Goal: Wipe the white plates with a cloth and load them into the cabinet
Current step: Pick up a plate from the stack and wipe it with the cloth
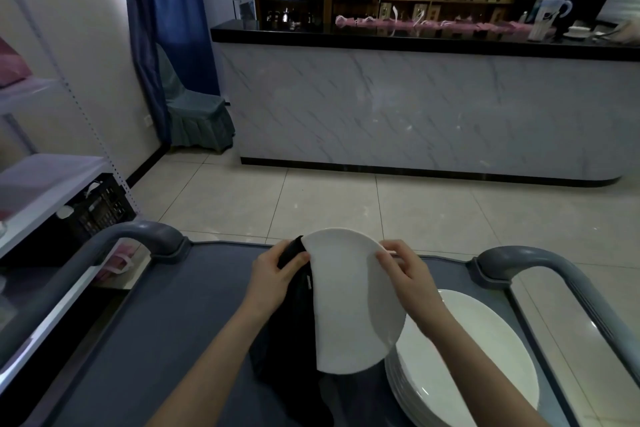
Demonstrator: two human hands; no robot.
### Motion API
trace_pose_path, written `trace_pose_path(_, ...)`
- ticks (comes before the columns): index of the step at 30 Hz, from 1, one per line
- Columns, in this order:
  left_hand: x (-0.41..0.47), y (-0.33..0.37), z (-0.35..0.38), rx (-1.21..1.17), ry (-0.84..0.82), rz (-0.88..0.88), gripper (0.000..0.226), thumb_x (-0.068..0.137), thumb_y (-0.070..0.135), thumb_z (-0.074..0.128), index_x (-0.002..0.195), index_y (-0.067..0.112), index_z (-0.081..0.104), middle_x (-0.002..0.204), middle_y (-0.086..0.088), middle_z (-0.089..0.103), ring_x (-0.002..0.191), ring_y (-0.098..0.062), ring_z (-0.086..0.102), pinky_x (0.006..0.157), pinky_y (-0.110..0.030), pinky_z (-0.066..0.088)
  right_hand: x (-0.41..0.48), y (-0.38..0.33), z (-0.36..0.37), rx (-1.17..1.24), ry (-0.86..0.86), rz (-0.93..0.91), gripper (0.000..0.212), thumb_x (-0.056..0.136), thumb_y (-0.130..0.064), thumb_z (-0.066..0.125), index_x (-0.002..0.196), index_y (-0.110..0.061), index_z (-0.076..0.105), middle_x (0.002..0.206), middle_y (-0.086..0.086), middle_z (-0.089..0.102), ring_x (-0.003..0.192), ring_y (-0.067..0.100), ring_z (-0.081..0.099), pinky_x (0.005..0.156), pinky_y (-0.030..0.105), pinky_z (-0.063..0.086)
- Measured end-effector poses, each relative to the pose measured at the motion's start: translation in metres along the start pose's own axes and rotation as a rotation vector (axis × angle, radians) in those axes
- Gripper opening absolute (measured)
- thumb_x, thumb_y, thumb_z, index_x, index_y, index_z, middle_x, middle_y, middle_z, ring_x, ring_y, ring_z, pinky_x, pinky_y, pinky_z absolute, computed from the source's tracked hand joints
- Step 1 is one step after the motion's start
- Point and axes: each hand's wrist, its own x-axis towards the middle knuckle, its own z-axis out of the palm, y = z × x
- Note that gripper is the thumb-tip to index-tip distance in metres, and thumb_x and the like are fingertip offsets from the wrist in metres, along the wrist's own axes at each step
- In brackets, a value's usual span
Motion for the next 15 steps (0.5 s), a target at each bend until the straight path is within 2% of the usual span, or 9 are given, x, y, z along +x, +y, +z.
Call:
trace_pose_path(3, 0.004, 0.012, 0.001, 0.146, -0.133, 0.111, 0.029, 0.085, 0.020, 0.075, 0.065, 0.036, 0.060, 0.058, 0.018, 0.056, 0.056, 0.005, 0.047, 0.056, -0.012, 0.037, 0.013, -0.012, -0.008, -0.173, -0.223, -0.028, 0.010, 0.091, -0.040, 0.064, 0.090, -0.031, 0.059, 0.084, -0.011, 0.072, 0.076, 0.005, 0.063, 0.064, 0.017, 0.044)
trace_pose_path(6, 0.005, 0.021, 0.006, 0.211, -0.254, 0.159, 0.035, 0.084, 0.021, 0.076, 0.061, 0.041, 0.058, 0.057, 0.019, 0.053, 0.056, 0.004, 0.045, 0.056, -0.011, 0.034, 0.020, -0.016, 0.001, -0.477, -0.376, -0.151, 0.024, 0.095, -0.044, 0.058, 0.091, -0.020, 0.061, 0.082, -0.005, 0.065, 0.076, 0.007, 0.057, 0.067, 0.023, 0.041)
trace_pose_path(8, 0.003, 0.020, 0.007, 0.203, -0.249, 0.150, 0.031, 0.084, 0.022, 0.075, 0.063, 0.037, 0.058, 0.057, 0.017, 0.052, 0.057, 0.004, 0.043, 0.056, -0.013, 0.034, 0.020, -0.014, 0.008, -0.458, -0.322, -0.215, 0.034, 0.098, -0.041, 0.053, 0.081, -0.012, 0.059, 0.070, -0.004, 0.056, 0.066, 0.004, 0.047, 0.063, 0.024, 0.036)
trace_pose_path(9, 0.001, 0.019, 0.007, 0.183, -0.237, 0.133, 0.026, 0.085, 0.023, 0.075, 0.066, 0.032, 0.060, 0.059, 0.015, 0.053, 0.058, 0.003, 0.044, 0.057, -0.015, 0.036, 0.018, -0.012, 0.010, -0.419, -0.276, -0.232, 0.034, 0.099, -0.039, 0.053, 0.077, -0.013, 0.059, 0.066, -0.005, 0.054, 0.064, 0.002, 0.046, 0.062, 0.023, 0.035)
trace_pose_path(11, -0.004, 0.016, 0.005, 0.125, -0.194, 0.088, 0.013, 0.086, 0.024, 0.074, 0.075, 0.025, 0.067, 0.065, 0.008, 0.061, 0.063, -0.001, 0.051, 0.062, -0.021, 0.042, 0.014, -0.008, 0.011, -0.335, -0.191, -0.236, 0.027, 0.098, -0.035, 0.056, 0.073, -0.026, 0.062, 0.067, -0.013, 0.058, 0.066, -0.001, 0.050, 0.063, 0.018, 0.037)
trace_pose_path(13, -0.011, 0.010, 0.003, 0.050, -0.090, 0.046, 0.011, 0.088, 0.021, 0.072, 0.078, 0.024, 0.069, 0.068, 0.007, 0.066, 0.064, -0.001, 0.056, 0.062, -0.020, 0.045, 0.007, -0.002, 0.013, -0.224, -0.071, -0.196, 0.029, 0.097, -0.034, 0.057, 0.068, -0.035, 0.061, 0.065, -0.018, 0.058, 0.065, -0.002, 0.050, 0.062, 0.013, 0.036)
trace_pose_path(15, -0.018, 0.002, 0.003, -0.080, 0.046, -0.029, 0.017, 0.091, 0.017, 0.068, 0.075, 0.024, 0.068, 0.067, 0.009, 0.068, 0.064, -0.002, 0.058, 0.059, -0.016, 0.045, 0.002, 0.007, 0.014, -0.095, 0.105, -0.140, 0.034, 0.097, -0.033, 0.057, 0.063, -0.030, 0.058, 0.059, -0.014, 0.051, 0.059, 0.001, 0.043, 0.057, 0.014, 0.034)
